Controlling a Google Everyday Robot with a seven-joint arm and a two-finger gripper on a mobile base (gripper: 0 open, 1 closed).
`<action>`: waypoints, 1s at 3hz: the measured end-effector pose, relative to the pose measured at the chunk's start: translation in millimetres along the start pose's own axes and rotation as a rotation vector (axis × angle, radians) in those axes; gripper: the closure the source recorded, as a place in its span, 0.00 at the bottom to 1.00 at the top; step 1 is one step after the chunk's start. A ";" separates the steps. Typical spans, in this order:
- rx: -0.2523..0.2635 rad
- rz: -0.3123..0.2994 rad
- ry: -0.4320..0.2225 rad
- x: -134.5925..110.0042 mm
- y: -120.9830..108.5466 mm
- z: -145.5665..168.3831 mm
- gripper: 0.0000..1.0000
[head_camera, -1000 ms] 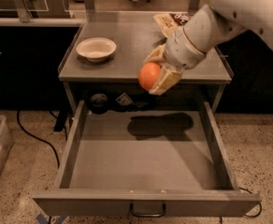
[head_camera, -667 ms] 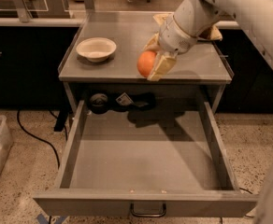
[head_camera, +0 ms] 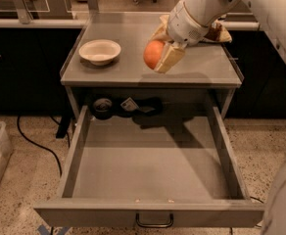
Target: Pick orange from top drawer and place on counter
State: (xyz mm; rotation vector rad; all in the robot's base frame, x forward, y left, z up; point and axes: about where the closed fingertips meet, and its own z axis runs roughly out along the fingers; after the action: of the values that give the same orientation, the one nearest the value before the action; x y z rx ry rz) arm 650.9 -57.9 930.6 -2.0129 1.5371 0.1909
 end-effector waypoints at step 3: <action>-0.009 -0.004 0.003 54.3 -36.4 32.6 1.00</action>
Offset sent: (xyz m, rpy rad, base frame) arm 0.0608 -0.0314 -0.0302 0.0128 -0.0041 -0.0155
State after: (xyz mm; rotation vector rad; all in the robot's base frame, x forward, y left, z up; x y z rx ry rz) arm 709.4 -80.1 892.8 -2.0238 1.5359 0.1937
